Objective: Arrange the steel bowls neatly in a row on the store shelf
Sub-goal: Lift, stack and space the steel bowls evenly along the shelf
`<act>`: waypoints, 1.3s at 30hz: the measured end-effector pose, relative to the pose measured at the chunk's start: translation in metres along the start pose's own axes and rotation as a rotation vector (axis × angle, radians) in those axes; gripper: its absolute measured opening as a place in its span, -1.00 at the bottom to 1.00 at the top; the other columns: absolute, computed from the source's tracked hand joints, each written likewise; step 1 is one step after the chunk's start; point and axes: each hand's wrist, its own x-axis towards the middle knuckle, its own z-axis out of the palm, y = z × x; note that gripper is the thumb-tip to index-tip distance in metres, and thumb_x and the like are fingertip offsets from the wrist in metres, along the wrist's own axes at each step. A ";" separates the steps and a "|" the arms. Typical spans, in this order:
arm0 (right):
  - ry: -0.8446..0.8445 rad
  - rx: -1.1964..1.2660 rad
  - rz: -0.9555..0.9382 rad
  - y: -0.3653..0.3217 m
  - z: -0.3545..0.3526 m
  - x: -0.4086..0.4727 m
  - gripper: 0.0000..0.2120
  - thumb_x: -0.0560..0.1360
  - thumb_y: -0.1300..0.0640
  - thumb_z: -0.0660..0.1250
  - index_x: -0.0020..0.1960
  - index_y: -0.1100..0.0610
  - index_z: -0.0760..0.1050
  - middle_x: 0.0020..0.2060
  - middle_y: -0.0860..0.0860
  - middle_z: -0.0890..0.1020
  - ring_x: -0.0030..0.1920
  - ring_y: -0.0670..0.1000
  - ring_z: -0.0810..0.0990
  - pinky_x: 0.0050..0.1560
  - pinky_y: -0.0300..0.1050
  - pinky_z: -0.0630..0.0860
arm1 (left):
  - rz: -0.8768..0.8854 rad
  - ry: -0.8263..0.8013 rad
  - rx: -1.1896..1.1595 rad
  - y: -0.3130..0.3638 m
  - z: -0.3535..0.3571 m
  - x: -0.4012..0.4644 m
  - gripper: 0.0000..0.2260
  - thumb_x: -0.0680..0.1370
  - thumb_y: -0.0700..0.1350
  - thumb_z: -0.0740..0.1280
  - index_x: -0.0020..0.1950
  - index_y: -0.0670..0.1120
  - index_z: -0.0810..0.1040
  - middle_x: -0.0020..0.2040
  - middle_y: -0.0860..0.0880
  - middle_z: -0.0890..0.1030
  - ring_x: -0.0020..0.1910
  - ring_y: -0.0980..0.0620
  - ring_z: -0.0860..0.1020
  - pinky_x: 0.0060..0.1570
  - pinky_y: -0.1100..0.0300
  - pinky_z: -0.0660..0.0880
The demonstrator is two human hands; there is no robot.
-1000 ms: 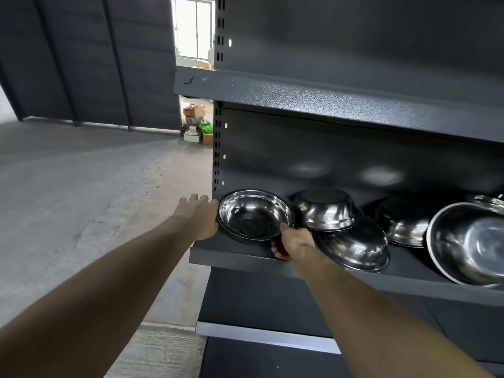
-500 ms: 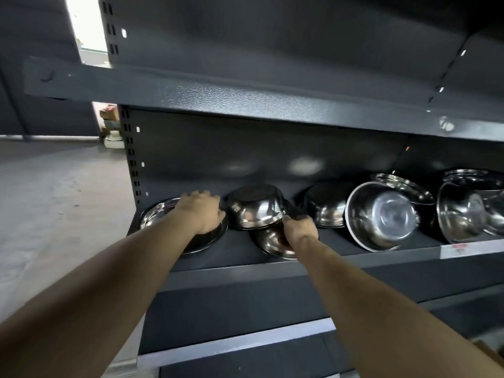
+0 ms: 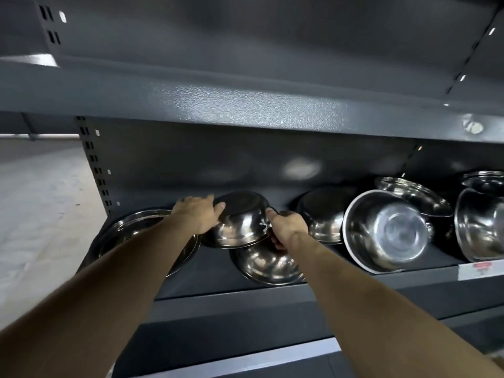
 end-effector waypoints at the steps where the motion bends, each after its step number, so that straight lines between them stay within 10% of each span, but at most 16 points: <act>1: -0.011 -0.028 -0.008 -0.002 0.000 0.003 -0.64 0.51 -0.18 0.36 -0.26 0.09 0.53 -0.52 -0.05 0.58 -0.54 -0.04 0.52 -0.54 -0.25 0.47 | -0.034 -0.005 -0.007 0.002 0.001 0.005 -0.44 0.64 0.25 -0.09 0.48 -0.03 0.33 0.40 -0.17 0.48 0.39 -0.18 0.41 0.35 -0.07 0.29; 6: -0.061 -0.127 -0.024 -0.006 0.006 0.014 -0.56 0.47 -0.25 0.37 -0.18 0.15 0.62 -0.35 0.02 0.67 -0.42 0.00 0.59 -0.45 -0.20 0.52 | -0.152 -0.045 -0.085 0.013 0.010 0.024 -0.37 0.62 0.28 -0.16 0.47 -0.07 0.36 0.42 -0.18 0.47 0.44 -0.17 0.37 0.46 -0.13 0.12; 9: -0.072 -0.168 -0.040 -0.005 0.011 0.017 -0.49 0.45 -0.28 0.36 0.01 0.17 0.65 -0.11 0.10 0.73 -0.13 0.13 0.70 -0.07 -0.01 0.67 | -0.165 -0.055 -0.183 0.020 0.018 0.027 -0.38 0.62 0.28 -0.14 0.40 -0.06 0.44 0.39 -0.16 0.50 0.43 -0.14 0.39 0.48 -0.14 0.04; 15: -0.013 -0.168 -0.086 -0.006 0.007 0.014 -0.42 0.50 -0.29 0.26 0.22 0.18 0.60 0.08 0.19 0.70 0.14 0.23 0.66 0.23 0.13 0.58 | -0.178 0.104 -0.355 0.032 0.014 0.018 -0.45 0.60 0.29 -0.04 0.23 -0.08 0.50 0.09 -0.13 0.66 0.23 -0.14 0.54 0.42 -0.07 0.18; 19: 0.081 -0.112 -0.158 -0.011 -0.003 0.001 -0.32 0.51 -0.39 0.13 0.30 0.12 0.58 0.13 0.16 0.69 0.20 0.21 0.62 0.31 0.00 0.50 | -0.174 0.167 -0.475 0.038 -0.002 0.006 -0.40 0.58 0.31 0.06 0.41 -0.10 0.38 0.29 -0.19 0.51 0.28 -0.20 0.49 0.34 -0.10 0.36; 25: 0.299 -0.111 -0.377 -0.015 -0.014 -0.038 -0.38 0.60 -0.28 0.09 0.61 -0.10 0.17 0.16 0.15 0.68 0.25 0.20 0.59 0.28 0.00 0.45 | -0.120 0.281 -0.797 0.049 -0.025 -0.019 -0.37 0.52 0.27 0.26 0.45 -0.11 0.34 0.37 -0.19 0.37 0.27 -0.24 0.50 0.14 0.11 0.40; 31: 0.364 -0.019 -0.467 -0.004 -0.018 -0.073 -0.45 0.67 0.08 0.08 0.61 -0.14 0.03 0.23 0.14 0.63 0.20 0.22 0.59 0.15 -0.14 0.40 | -0.110 0.244 -1.214 0.047 -0.049 -0.042 -0.25 0.48 0.45 -0.01 0.48 -0.01 0.37 0.41 -0.19 0.44 0.40 -0.21 0.41 0.44 -0.06 0.30; 39: 0.482 0.398 -0.220 0.006 -0.018 -0.099 -0.63 0.64 0.03 0.03 0.30 0.08 0.51 0.19 0.06 0.62 0.16 0.09 0.53 0.30 -0.05 0.40 | -0.114 -0.001 -1.400 0.034 -0.039 -0.073 -0.39 0.46 0.42 0.17 0.24 -0.01 0.54 0.10 -0.03 0.65 0.07 -0.05 0.61 0.10 0.02 0.57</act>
